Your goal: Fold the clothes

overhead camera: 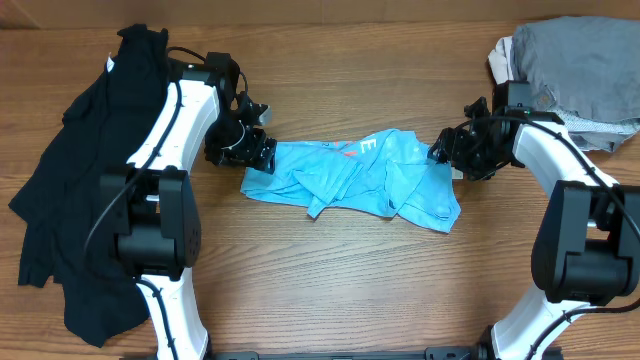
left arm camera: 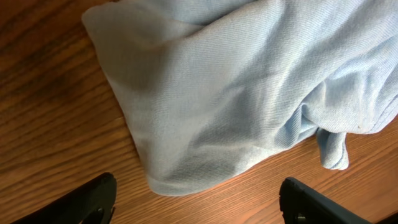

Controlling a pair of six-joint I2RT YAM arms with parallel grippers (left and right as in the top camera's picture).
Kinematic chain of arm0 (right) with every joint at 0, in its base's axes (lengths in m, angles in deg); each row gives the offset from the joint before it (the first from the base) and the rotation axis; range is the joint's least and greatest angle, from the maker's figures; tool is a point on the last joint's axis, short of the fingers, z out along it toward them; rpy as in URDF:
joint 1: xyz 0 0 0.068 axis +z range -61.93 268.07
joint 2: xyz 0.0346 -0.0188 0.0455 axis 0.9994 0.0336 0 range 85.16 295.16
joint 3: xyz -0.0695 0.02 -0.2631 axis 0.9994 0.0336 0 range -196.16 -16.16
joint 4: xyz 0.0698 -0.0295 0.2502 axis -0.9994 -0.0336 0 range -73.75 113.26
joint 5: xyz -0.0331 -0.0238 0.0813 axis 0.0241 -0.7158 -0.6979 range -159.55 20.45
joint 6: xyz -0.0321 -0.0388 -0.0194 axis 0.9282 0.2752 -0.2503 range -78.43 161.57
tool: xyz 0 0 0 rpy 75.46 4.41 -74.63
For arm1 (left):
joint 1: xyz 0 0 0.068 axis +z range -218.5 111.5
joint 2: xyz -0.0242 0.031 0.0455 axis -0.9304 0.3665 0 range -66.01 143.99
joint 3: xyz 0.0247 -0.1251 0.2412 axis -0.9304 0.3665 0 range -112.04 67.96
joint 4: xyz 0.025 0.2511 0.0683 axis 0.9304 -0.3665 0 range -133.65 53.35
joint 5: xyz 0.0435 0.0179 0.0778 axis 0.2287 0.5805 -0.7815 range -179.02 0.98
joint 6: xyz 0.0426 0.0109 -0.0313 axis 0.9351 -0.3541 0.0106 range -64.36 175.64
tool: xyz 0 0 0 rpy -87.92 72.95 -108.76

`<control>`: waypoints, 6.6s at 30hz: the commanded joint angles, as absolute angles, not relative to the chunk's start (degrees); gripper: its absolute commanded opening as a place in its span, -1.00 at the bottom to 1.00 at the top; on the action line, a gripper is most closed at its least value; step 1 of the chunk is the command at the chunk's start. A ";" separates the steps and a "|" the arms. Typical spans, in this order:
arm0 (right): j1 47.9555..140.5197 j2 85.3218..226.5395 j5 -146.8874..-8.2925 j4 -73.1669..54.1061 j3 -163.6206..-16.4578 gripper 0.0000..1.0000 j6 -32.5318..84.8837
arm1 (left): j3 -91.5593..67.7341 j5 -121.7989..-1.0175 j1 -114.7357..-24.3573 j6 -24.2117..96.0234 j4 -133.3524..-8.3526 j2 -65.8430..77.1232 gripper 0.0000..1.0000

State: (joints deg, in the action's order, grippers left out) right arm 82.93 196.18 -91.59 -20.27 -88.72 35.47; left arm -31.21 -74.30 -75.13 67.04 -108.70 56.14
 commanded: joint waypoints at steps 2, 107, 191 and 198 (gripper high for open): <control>83.19 197.29 -93.84 -19.42 -87.73 0.62 35.77 | -32.44 -75.05 -75.00 67.89 -108.96 54.20 0.74; 128.08 191.55 -90.43 -25.65 -97.07 -0.88 25.02 | -31.52 -92.01 -69.64 55.87 -97.40 54.52 0.82; 135.41 191.61 -82.06 -21.41 -99.08 0.25 17.76 | -31.52 -91.96 -69.60 55.85 -96.59 54.52 0.92; 124.87 191.42 -77.12 -30.79 -105.83 0.36 17.74 | -31.52 -91.96 -69.60 55.85 -96.59 54.52 0.92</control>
State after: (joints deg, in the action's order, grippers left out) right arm 129.11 191.63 -80.57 -29.61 -102.64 17.80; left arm -31.26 -92.66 -69.27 57.01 -96.61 56.14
